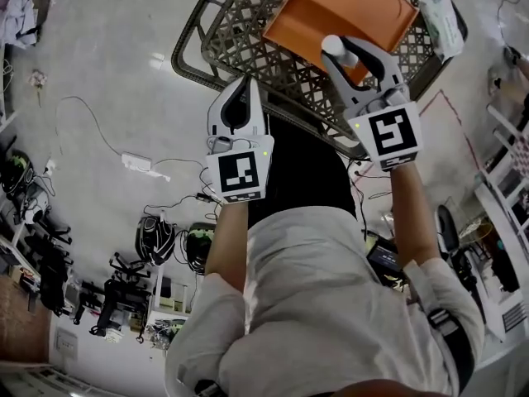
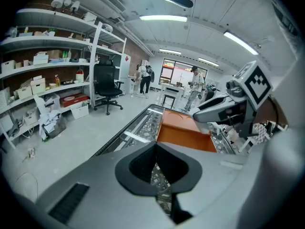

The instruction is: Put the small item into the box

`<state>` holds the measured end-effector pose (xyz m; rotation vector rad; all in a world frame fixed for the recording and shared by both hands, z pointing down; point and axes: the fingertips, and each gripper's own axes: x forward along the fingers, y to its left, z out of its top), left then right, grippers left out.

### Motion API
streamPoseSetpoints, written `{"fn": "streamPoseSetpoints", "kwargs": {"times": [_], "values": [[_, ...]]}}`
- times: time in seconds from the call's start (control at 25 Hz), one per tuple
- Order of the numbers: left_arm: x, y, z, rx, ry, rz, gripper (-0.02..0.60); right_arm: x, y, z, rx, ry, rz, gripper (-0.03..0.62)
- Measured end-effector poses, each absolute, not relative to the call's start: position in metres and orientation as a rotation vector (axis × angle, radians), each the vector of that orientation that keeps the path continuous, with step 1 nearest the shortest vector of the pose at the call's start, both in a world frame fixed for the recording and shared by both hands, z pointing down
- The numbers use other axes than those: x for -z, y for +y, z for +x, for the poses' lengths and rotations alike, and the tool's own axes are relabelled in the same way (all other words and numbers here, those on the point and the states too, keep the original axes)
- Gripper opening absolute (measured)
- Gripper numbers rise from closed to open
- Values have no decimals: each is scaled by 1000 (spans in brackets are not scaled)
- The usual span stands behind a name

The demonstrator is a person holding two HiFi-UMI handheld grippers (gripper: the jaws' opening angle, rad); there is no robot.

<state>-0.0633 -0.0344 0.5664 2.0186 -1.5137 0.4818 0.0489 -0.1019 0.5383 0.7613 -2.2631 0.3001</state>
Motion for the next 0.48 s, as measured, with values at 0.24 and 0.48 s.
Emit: {"fn": "streamPoseSetpoints", "kwargs": {"times": [0.24, 0.48], "values": [[-591, -38, -68, -477, -1516, 1968, 9, -567, -104, 43, -329, -2220, 722, 132], [-607, -46, -56, -482, -1515, 1942, 9, -596, -102, 55, -419, -2153, 716, 132]]}}
